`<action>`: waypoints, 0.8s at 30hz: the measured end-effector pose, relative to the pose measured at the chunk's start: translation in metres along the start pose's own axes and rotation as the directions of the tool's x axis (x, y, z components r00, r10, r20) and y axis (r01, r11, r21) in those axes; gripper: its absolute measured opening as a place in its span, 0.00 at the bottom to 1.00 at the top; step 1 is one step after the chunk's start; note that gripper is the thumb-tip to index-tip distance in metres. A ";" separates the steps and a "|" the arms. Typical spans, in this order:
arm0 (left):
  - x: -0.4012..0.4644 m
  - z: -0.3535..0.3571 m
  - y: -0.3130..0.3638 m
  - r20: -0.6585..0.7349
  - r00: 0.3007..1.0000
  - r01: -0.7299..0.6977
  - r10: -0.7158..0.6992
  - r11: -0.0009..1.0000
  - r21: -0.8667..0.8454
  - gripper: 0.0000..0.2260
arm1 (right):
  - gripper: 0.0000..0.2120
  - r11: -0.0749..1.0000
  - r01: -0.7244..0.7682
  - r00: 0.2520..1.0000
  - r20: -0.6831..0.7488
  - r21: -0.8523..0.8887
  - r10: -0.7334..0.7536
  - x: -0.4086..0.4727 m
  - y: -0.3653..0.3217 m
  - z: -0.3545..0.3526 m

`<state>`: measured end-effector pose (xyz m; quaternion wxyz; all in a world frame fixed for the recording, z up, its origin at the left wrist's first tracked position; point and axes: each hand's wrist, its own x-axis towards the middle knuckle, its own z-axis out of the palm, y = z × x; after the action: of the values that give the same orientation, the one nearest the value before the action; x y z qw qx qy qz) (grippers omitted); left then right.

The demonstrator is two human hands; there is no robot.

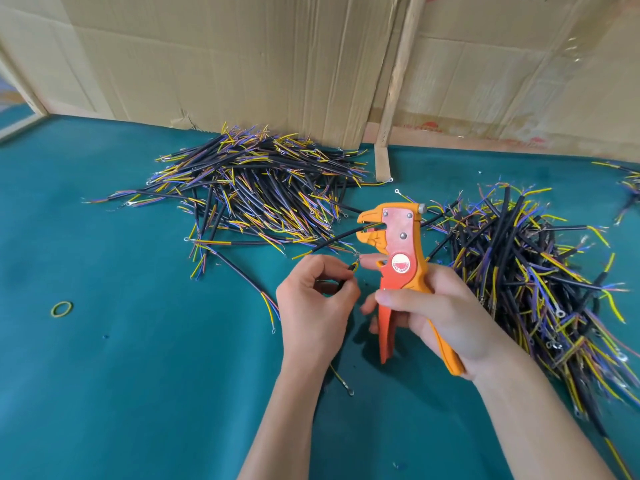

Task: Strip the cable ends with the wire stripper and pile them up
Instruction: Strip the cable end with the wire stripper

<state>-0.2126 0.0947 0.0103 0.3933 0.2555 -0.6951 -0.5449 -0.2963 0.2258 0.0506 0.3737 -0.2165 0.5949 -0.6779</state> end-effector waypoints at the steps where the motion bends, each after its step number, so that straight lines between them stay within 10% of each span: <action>1: 0.000 0.000 0.000 0.007 1.000 -0.018 0.018 1.000 0.017 0.13 | 0.25 1.000 -0.001 1.000 0.003 0.002 0.001 0.000 0.000 0.000; 10: -0.002 0.001 0.001 0.067 0.998 0.001 -0.003 0.999 0.036 0.12 | 0.24 0.998 -0.043 0.999 0.019 -0.036 0.043 -0.002 -0.002 -0.007; 24: -0.002 0.003 -0.004 0.104 0.992 -0.077 0.076 0.997 0.005 0.11 | 0.16 0.715 0.147 0.981 0.010 -0.684 -0.192 -0.011 -0.014 0.003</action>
<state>-0.2139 0.0973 0.0059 0.3762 0.2020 -0.7263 -0.5387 -0.2907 0.2323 0.0667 0.1861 -0.3708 0.7906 -0.4505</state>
